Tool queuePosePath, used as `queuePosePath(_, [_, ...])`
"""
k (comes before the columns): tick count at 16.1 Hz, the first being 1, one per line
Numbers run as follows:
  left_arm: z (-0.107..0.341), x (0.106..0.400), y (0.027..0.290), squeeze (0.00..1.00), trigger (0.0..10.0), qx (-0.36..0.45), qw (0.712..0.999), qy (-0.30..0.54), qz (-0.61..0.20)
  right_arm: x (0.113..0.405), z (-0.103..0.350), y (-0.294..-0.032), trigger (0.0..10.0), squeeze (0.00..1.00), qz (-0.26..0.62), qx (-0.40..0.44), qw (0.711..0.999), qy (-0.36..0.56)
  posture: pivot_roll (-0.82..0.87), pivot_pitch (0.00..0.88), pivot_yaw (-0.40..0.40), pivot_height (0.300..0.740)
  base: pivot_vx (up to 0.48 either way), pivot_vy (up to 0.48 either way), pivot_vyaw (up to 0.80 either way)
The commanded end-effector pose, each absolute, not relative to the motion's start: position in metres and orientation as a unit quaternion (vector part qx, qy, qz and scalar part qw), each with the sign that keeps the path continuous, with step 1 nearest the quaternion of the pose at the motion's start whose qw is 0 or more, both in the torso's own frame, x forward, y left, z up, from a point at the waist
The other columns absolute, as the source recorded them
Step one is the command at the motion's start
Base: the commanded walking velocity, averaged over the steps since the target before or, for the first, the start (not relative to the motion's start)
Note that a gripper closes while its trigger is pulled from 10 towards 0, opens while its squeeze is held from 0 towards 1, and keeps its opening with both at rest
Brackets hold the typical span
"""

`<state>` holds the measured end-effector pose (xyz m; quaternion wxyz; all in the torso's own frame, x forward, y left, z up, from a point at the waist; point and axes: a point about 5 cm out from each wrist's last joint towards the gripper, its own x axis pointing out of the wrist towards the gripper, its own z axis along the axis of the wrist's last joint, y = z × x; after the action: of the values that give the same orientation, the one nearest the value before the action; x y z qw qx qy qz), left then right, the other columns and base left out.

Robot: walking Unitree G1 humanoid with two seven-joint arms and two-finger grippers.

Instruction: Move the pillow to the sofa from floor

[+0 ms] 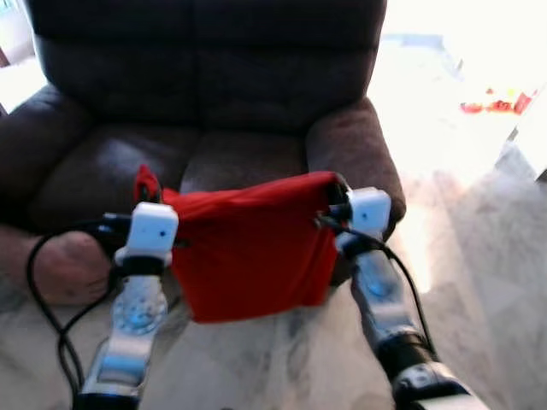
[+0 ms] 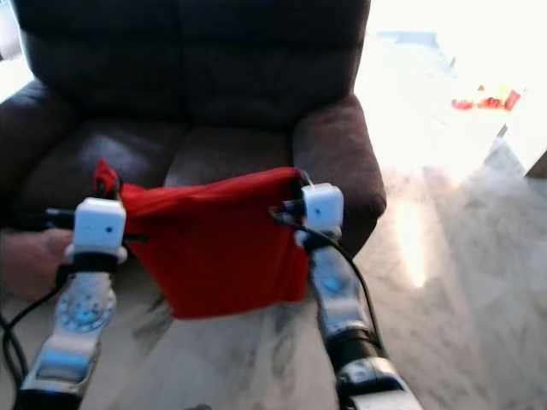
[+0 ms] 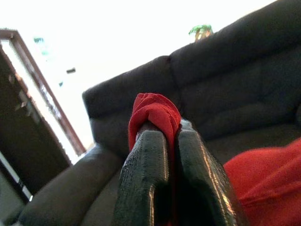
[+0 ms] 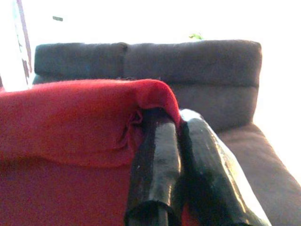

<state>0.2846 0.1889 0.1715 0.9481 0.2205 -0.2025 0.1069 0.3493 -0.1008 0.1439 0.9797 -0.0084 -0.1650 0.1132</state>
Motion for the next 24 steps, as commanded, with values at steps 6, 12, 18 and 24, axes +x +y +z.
queuePosePath(6, [0.1917, 0.2839, 0.1996, 0.00, 10.0, 0.211, 0.940, -0.236, 0.128, 0.3530, 0.1604, -0.1004, 10.0, 0.00, 0.120, -0.006, 0.974, -0.192, 0.15, 0.117, -0.007, 0.740, 0.287, 0.000, 0.00])
queuePosePath(12, [0.1891, 0.2843, 0.1975, 0.00, 10.0, 0.206, 0.944, -0.228, 0.119, 0.3541, 0.1585, -0.1005, 10.0, 0.00, 0.122, -0.002, 0.976, -0.181, 0.16, 0.124, -0.011, 0.740, 0.280, 0.193, 0.00])
queuePosePath(18, [0.1886, 0.2853, 0.1978, 0.00, 10.0, 0.204, 0.946, -0.223, 0.117, 0.3546, 0.1578, -0.0992, 10.0, 0.00, 0.125, -0.006, 0.976, -0.178, 0.16, 0.125, -0.009, 0.740, 0.191, 0.335, -0.18])
queuePosePath(24, [0.1925, 0.2867, 0.1974, 0.00, 10.0, 0.218, 0.944, -0.221, 0.109, 0.3557, 0.1591, -0.0993, 10.0, 0.00, 0.123, -0.006, 0.977, -0.177, 0.16, 0.124, -0.005, 0.740, 0.354, 0.230, -0.37])
